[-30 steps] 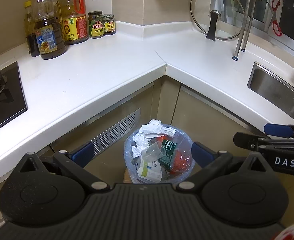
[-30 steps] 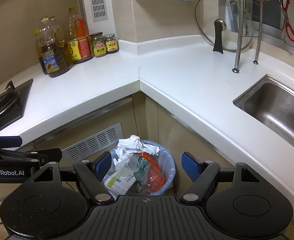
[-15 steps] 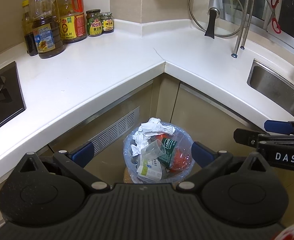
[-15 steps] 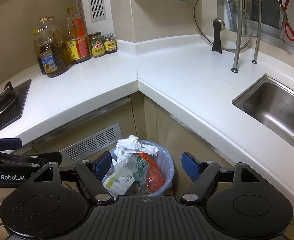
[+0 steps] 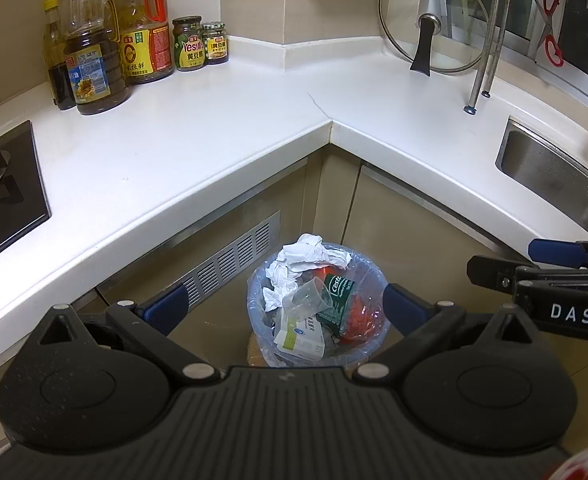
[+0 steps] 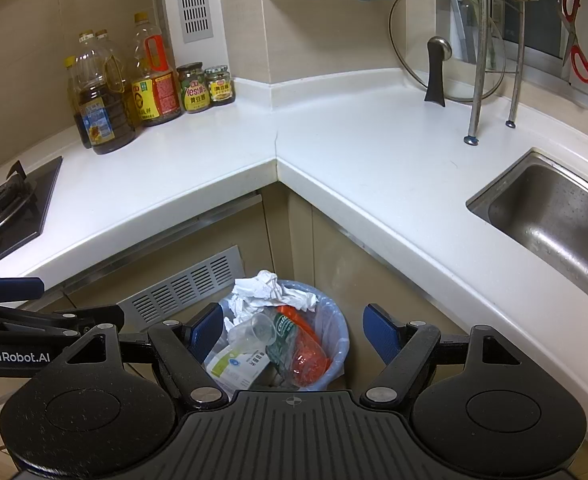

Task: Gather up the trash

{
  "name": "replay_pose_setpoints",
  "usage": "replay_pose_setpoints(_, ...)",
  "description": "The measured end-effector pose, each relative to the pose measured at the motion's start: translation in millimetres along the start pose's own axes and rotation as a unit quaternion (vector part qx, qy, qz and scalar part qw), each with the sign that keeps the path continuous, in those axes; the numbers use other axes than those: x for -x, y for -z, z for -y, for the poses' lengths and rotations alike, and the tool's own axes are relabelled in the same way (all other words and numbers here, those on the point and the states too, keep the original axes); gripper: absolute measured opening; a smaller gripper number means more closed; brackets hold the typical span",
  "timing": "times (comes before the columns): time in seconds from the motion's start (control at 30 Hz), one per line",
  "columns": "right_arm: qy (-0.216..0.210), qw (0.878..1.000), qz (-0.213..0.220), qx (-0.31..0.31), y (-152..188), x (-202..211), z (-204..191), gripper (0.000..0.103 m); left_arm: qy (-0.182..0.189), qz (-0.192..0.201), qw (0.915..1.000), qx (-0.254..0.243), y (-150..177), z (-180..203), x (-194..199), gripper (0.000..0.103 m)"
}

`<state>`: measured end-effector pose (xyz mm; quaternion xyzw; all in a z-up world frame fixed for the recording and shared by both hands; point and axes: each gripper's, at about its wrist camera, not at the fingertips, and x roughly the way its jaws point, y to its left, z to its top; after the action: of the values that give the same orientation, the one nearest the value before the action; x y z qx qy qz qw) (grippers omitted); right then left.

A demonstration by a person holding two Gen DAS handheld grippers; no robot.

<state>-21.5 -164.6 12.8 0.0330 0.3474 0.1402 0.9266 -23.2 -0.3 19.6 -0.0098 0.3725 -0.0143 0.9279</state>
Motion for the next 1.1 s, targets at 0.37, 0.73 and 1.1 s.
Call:
replay_pose_setpoints(0.37, 0.000, 1.000, 0.000, -0.001, 0.0, 0.0, -0.8, 0.077, 0.001, 0.000, 1.0000, 0.000, -0.2, -0.6, 0.1, 0.102)
replay_pose_setpoints(0.73, 0.001, 1.000, 0.000, 0.001, -0.1, -0.4, -0.9, 0.077, 0.001, -0.001, 1.0000, 0.000, 0.0, -0.6, -0.2, 0.102)
replay_pose_setpoints(1.1, 0.001, 1.000, 0.000, 0.002, -0.3, -0.8, -0.7, 0.077, 0.001, -0.001, 1.0000, 0.003, 2.4, 2.3, -1.2, 0.102)
